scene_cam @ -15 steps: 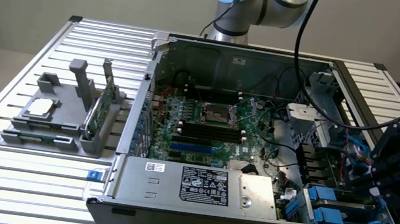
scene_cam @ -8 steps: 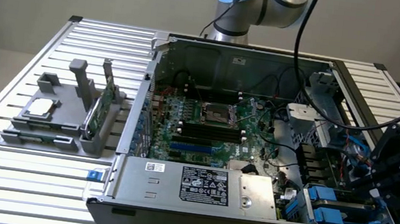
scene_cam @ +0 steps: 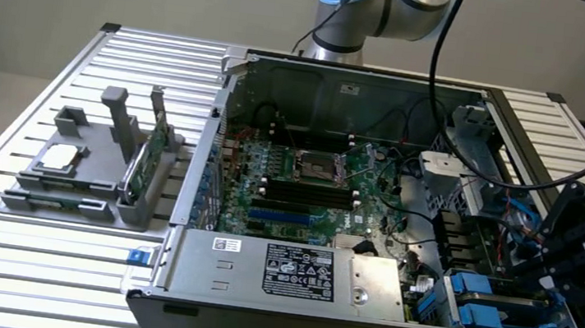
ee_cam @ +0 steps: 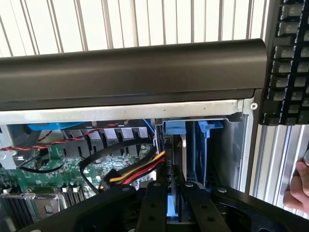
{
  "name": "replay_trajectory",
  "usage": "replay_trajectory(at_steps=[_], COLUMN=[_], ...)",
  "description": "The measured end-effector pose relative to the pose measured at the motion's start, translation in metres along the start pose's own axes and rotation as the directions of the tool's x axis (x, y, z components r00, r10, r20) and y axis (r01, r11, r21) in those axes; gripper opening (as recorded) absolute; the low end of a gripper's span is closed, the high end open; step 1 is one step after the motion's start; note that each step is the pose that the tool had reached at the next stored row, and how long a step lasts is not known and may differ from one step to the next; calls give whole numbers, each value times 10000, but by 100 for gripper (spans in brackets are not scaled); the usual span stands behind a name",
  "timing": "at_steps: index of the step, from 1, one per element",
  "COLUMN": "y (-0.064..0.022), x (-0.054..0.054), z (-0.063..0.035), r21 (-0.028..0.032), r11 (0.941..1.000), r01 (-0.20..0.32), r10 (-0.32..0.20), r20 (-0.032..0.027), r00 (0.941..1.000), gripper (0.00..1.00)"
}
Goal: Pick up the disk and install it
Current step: 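Insert the first disk wire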
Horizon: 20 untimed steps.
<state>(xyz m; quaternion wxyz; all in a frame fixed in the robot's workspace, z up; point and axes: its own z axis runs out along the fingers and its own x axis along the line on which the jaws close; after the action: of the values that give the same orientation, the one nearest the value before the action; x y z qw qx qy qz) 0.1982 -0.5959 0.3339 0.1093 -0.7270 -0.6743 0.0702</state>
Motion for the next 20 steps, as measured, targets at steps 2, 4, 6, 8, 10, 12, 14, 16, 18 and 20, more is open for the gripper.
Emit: replay_trajectory(at_steps=[2,4,6,8,10,12,14,16,18,20], y=[1,2,3,7,12,22,33,37,38,40], x=[3,6,11,17,23,29,35,40,46,58], z=[4,7,8,9,8,6,3,2,5,18], r21=[1,2,10,26,46,69,89,96,98,92], r11=[10000,10000,10000,10000,10000,10000,10000,9999,9999,9999], r01=[5,7,8,3,-7,-16,-26,-36,-48,-66], r10=[-5,-7,-8,-3,6,15,24,34,46,63], r20=[17,37,61,85,113,142,173,209,260,335], r00=[10000,10000,10000,10000,9999,9999,9998,9998,9997,9994], gripper=[16,16,16,16,16,16,16,16,16,16])
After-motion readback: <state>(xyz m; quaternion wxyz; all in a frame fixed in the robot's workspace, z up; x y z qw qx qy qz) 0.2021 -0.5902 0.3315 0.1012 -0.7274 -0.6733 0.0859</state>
